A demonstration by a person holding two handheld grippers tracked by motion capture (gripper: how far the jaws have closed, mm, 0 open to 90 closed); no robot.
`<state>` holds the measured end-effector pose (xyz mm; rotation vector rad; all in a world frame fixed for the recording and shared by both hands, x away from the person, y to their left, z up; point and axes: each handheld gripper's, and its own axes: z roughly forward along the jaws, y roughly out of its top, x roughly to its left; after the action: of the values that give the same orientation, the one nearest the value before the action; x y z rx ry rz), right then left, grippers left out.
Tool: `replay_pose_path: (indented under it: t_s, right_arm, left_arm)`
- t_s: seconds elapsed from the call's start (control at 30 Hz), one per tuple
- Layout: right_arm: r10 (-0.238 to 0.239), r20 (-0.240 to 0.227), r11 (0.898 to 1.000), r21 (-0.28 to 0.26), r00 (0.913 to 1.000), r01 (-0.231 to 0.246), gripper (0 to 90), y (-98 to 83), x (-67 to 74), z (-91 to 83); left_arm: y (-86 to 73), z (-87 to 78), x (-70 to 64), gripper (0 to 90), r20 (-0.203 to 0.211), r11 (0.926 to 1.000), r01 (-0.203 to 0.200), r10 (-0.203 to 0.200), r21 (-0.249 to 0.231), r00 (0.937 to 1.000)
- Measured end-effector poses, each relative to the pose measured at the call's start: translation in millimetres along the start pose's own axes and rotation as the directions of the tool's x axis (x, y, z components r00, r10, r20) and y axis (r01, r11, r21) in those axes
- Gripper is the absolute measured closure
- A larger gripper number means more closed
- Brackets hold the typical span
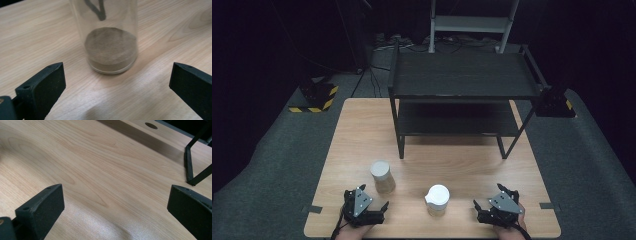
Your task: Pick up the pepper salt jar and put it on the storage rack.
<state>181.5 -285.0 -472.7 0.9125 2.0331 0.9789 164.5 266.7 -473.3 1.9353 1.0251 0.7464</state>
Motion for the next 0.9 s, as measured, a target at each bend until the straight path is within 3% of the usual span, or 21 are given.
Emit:
replay_pose_path:
  t_s: [0.17, 0.47, 0.9]
  right_arm:
    - [0.01, -0.004, 1.0, 0.001, 0.9999, -0.01, 0.1, 0.1, -1.8, 0.2]
    - [0.019, -0.002, 1.0, 0.006, 0.9998, -0.019, 0.1, 0.5, -1.7, -0.2]
    - [0.029, -0.011, 1.0, -0.007, 0.9995, -0.029, 0.1, -1.9, -4.5, -1.3]
  left_arm:
    - [-2.1, -0.6, 2.9, 1.0, -0.014, 0.9978, 0.066, -0.066, -0.01, 0.9977]
    - [-5.5, -2.7, -1.7, 0.9, -0.033, 0.9978, 0.06, -0.061, -0.028, 0.9976]
    - [-0.4, -0.5, -5.3, 1.0, -0.04, 0.9997, 0.024, -0.024, -0.001, 0.9989]
